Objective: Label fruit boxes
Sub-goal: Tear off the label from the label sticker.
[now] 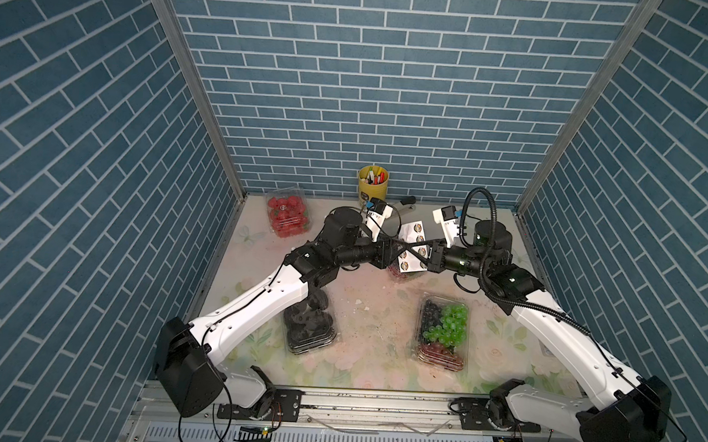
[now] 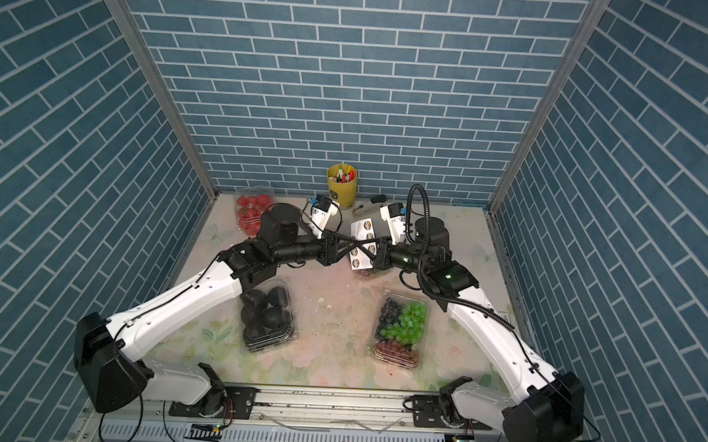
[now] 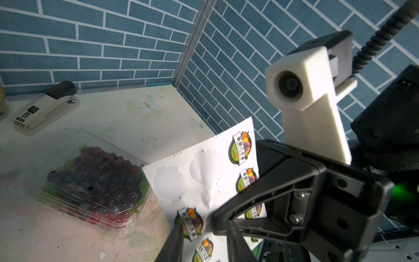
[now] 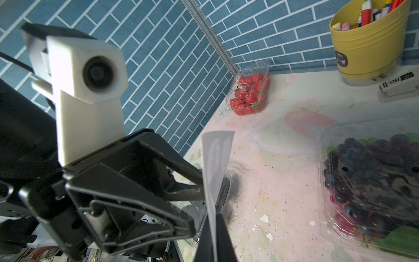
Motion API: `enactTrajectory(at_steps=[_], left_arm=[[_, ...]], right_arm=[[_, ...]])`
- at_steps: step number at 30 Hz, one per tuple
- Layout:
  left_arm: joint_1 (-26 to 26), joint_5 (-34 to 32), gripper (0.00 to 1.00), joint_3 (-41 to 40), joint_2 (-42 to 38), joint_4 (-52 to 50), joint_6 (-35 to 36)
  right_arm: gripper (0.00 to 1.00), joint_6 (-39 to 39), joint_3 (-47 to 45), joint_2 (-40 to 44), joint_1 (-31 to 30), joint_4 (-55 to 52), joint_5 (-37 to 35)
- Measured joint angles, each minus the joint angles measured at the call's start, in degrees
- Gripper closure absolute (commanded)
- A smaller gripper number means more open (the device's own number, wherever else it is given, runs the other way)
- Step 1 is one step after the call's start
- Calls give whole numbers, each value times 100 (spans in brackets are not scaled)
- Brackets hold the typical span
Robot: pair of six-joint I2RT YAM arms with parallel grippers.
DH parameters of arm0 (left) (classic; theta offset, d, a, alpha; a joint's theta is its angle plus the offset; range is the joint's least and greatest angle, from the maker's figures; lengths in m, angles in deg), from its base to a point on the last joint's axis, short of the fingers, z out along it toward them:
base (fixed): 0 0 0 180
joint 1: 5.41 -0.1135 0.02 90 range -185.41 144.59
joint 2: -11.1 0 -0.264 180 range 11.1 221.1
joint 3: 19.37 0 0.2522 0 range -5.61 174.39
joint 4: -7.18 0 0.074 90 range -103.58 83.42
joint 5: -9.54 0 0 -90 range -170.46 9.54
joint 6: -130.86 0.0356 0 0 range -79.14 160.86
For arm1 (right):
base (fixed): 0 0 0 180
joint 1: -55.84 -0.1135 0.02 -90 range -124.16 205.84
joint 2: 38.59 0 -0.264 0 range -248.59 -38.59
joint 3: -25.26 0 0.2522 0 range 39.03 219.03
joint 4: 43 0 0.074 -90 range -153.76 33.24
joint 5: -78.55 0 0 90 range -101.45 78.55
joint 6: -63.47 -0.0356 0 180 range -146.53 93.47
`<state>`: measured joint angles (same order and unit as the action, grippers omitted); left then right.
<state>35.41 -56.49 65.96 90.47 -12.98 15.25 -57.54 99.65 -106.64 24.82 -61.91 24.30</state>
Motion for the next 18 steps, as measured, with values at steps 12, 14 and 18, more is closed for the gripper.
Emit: enactTrajectory(at_steps=[12,14,18], left_arm=[[0,-109,74,63,74,-31,52],[7,-133,75,74,74,-39,66],[22,-188,77,85,74,-55,76]], right_arm=[[100,2,44,-26,-11,-7,-26],[100,2,44,-26,-13,-9,-37],[100,2,44,-26,-15,-7,-46]])
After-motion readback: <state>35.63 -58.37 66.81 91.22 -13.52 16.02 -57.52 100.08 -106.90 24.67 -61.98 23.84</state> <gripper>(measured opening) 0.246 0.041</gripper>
